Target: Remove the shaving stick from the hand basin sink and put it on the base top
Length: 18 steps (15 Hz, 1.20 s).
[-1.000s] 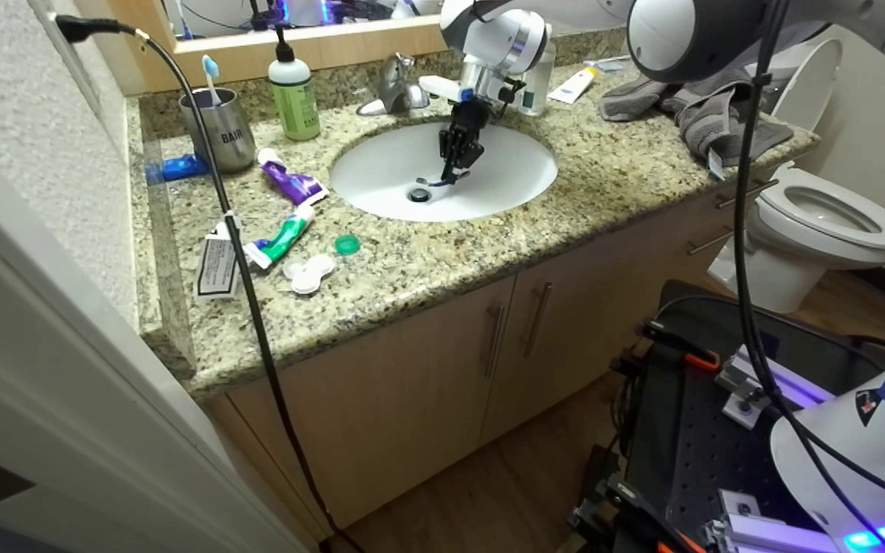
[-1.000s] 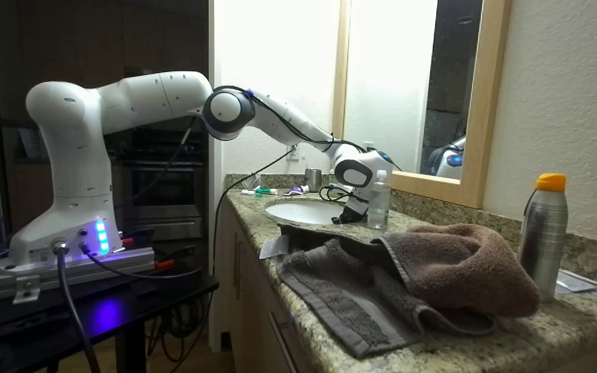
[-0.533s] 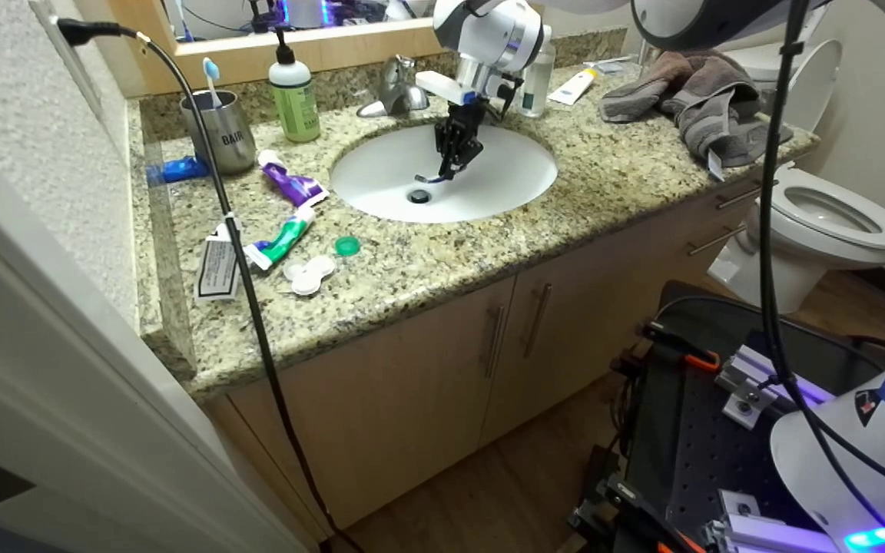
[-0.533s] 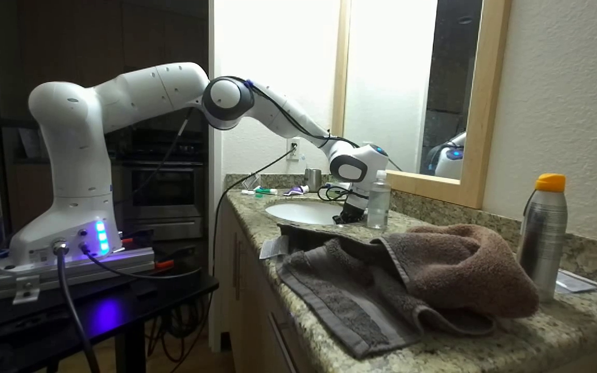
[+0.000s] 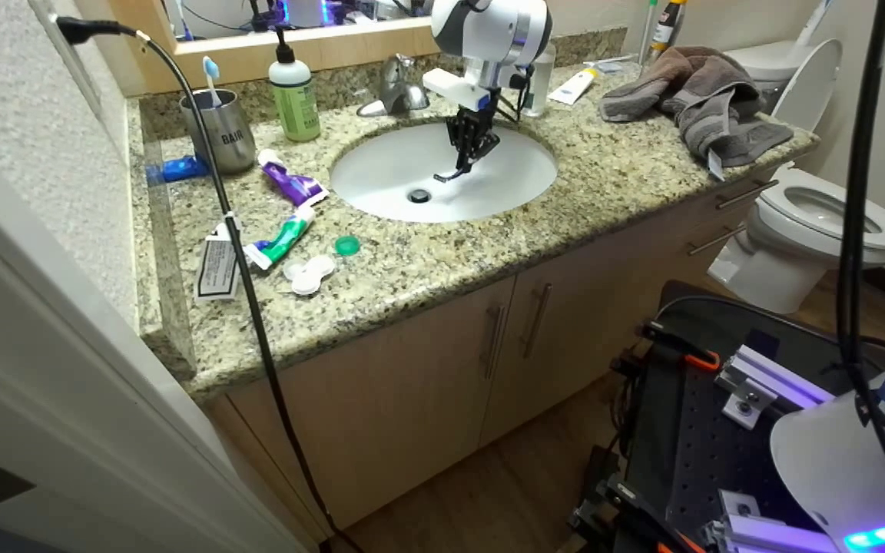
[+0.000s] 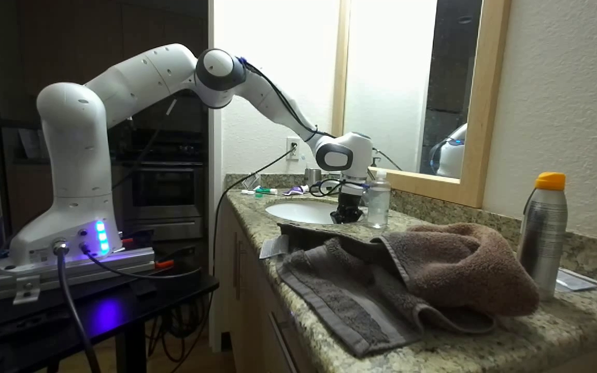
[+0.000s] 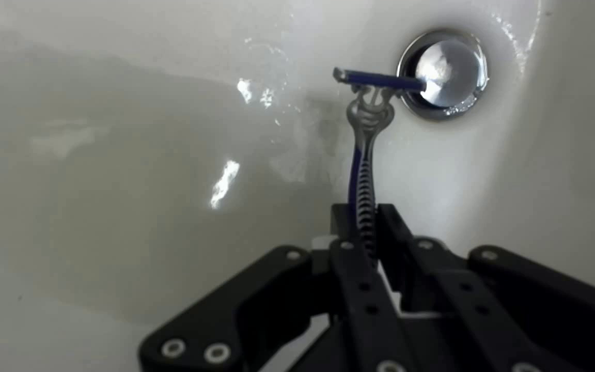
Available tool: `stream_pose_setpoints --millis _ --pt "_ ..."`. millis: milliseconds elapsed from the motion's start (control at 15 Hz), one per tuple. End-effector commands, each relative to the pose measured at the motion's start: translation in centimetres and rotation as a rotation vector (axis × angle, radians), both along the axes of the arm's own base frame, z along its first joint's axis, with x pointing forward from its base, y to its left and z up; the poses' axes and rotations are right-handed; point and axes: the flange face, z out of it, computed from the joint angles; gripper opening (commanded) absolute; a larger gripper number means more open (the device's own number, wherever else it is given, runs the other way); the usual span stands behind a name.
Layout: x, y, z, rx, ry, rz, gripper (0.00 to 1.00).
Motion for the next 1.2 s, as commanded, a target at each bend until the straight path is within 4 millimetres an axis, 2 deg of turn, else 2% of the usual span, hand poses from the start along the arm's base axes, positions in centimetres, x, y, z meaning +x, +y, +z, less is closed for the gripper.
stream_pose_setpoints --millis 0,267,467,733,933,1067,1133 --pt "-2.7 1.8 4.8 -0.105 0.017 0.111 0.04" --pt "-5.2 3.5 10.0 -0.175 0.044 0.199 0.04" --pt "-8.0 4.3 14.4 -0.208 0.032 0.237 0.04" --pt "-12.6 5.3 20.5 -0.207 0.030 0.216 0.04" --pt "-16.9 5.4 25.2 -0.196 0.011 0.177 0.04" --pt "-19.7 4.9 28.0 -0.169 0.002 0.129 0.04" --pt "-20.3 4.2 28.9 -0.148 0.004 0.098 0.04"
